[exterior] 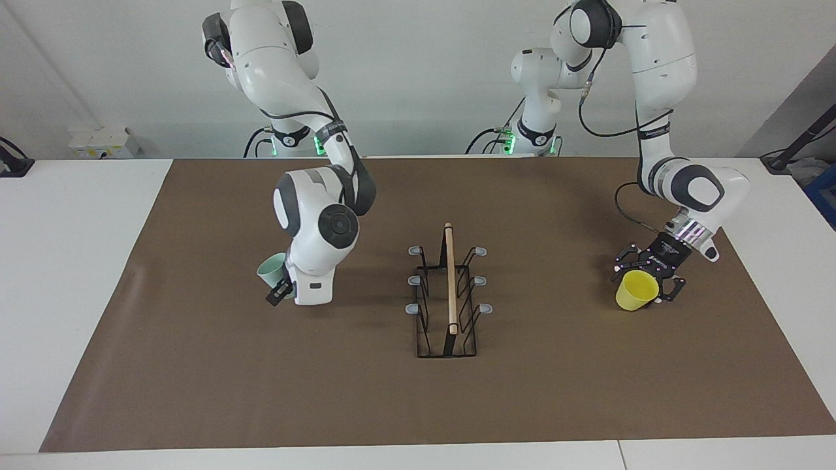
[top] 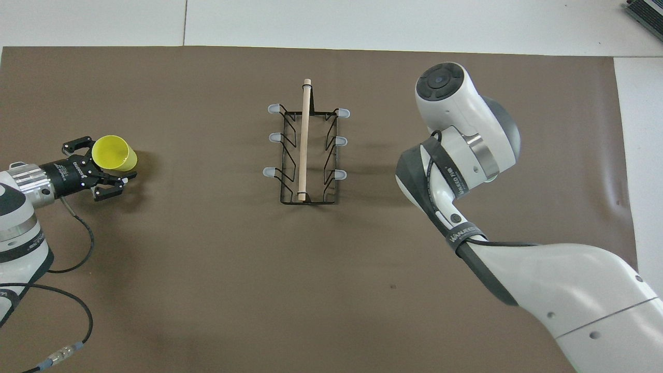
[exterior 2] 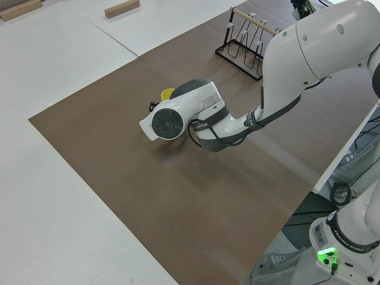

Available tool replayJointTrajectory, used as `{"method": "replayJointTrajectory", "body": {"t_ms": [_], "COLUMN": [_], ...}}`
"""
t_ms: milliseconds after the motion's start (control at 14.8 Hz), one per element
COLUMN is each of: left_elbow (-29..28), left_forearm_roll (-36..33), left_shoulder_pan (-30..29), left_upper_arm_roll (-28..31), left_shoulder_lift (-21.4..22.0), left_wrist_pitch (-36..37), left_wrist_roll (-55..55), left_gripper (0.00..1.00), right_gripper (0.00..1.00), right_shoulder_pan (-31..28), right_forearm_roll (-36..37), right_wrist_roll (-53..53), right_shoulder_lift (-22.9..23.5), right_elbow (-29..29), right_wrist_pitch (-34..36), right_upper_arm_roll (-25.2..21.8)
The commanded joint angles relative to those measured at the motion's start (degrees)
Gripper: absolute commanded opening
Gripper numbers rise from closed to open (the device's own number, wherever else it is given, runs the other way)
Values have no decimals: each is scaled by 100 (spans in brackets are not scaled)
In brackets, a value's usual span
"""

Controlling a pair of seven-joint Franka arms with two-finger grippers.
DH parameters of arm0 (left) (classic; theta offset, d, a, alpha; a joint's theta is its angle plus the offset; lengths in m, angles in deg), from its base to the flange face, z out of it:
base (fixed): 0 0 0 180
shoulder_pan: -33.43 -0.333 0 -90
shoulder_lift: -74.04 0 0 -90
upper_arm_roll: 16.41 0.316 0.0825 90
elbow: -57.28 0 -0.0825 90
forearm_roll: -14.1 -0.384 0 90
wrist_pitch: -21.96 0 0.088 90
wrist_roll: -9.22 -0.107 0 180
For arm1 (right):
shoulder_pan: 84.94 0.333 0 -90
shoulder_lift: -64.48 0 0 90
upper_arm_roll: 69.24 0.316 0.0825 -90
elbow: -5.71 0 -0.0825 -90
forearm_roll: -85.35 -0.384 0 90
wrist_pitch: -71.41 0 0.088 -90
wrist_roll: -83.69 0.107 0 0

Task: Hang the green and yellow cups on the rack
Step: 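Lift the yellow cup with the left gripper while the right gripper lifts the green cup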

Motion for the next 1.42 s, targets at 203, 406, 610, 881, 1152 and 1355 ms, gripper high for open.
{"method": "replayJointTrajectory", "body": {"t_ms": [203,406,610,881,1152,1355], "left_elbow": [-220,-97,114,579,1194,1407], "left_forearm_roll": [162,144,-83,-1294,-2708,-3982], "left_shoulder_pan": [273,282,396,441,485,651], "left_upper_arm_roll": [57,66,75,66,40,-65], "left_shoulder_lift": [219,350,534,719,799,982], "left_wrist_pitch": [-316,-342,-553,-483,-151,-88], "left_wrist_roll": [-200,-217,-173,-112,-85,203], "left_gripper": [0,0,0,0,0,0], "right_gripper": [0,0,0,0,0,0], "right_shoulder_pan": [-577,-771,-780,-885,-885,-771], "right_forearm_roll": [-1133,-1749,-2303,-3077,-3701,-4201], "right_wrist_roll": [-8,-34,-79,-87,-96,-96], "right_shoulder_lift": [-860,-1167,-1396,-1809,-2222,-2495], "right_elbow": [171,171,180,302,951,1628], "right_wrist_pitch": [-160,-406,-652,-696,-1467,-2486], "right_upper_arm_roll": [80,80,80,72,80,80]}}
